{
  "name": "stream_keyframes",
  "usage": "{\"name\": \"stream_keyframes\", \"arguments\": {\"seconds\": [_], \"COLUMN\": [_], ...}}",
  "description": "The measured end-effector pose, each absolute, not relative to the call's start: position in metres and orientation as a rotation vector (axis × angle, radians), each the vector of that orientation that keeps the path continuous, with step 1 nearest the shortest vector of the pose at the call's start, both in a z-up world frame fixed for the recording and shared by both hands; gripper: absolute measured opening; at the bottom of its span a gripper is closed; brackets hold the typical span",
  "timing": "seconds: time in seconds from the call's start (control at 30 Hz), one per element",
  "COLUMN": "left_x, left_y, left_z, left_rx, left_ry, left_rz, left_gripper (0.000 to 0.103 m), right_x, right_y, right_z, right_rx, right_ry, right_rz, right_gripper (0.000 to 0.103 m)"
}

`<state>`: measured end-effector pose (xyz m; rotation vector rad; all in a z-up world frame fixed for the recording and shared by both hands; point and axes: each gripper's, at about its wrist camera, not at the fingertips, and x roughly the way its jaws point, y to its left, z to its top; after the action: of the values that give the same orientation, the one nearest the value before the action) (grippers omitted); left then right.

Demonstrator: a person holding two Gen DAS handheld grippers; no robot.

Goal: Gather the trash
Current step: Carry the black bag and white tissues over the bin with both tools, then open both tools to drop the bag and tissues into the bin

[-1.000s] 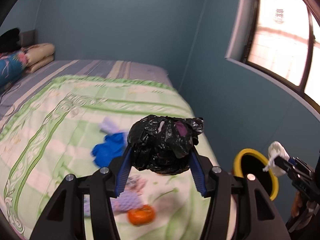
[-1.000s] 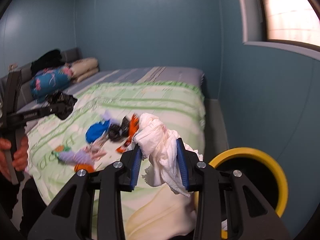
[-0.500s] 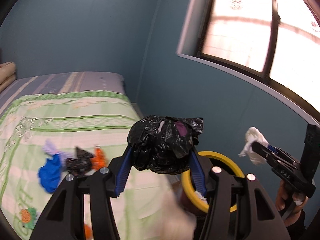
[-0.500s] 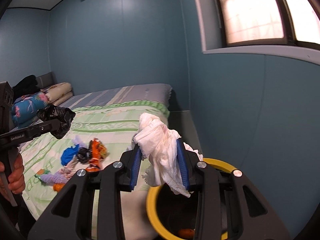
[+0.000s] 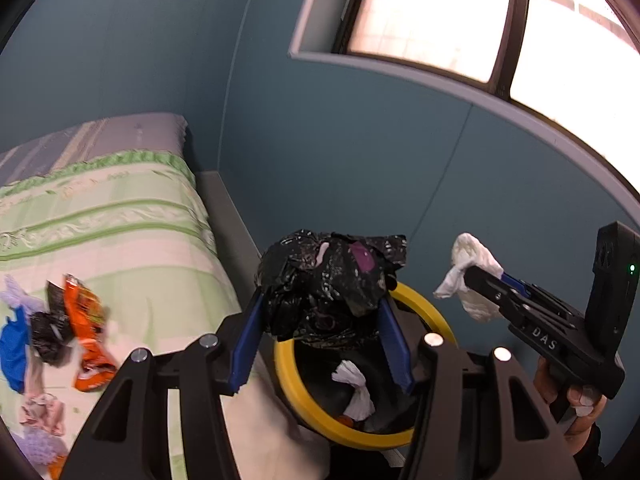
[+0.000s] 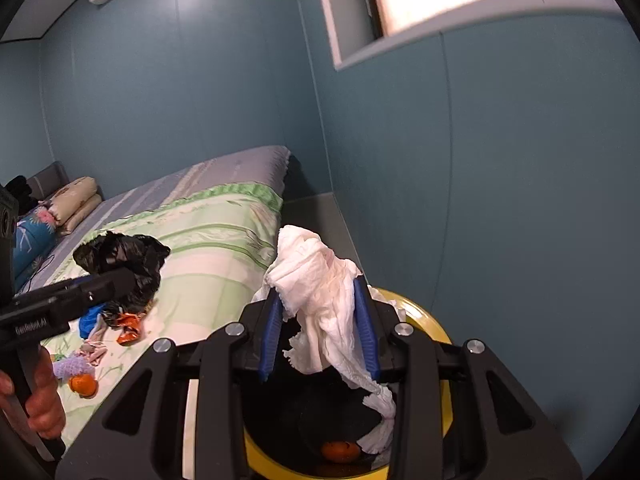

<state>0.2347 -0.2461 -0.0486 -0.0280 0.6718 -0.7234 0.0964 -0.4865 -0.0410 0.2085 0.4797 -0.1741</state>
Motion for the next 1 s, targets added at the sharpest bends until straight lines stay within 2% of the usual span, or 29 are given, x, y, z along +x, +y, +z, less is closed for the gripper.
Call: {"name": "stream_keyframes", "arguments": {"seconds": [0.63,0.7,0.83,1.0], "left_x": [0.262,0.262,0.261,0.259], "left_y": [-0.312,-0.315,-0.318,-0.314], "left_z": [-0.138,-0.142,-0.144,-0.143], "left_rx": [-0.007,-0.017,-0.033,-0.047], "left_ry": [0.872,0.876,0.876,0.875], "left_rz": [-0.768,-0.781,-0.795,-0.779], "left_gripper": [0.052,0.053,0.057,0.071], "right_x": [0.125,0.131,0.132,0.130], "right_y": [-0.519,-0.521,-0.525,-0.531], "right_z": [-0.104,-0.106,-0.106,-0.106], "right_rx": [0.307,0.309,0.323,0.338], "right_ry": [0.628,0.633,0.628,0.621], "right_rz": [-0.230,-0.234,-0.242,-0.252], "right_gripper": [0.036,0.037,0.047,0.053]}}
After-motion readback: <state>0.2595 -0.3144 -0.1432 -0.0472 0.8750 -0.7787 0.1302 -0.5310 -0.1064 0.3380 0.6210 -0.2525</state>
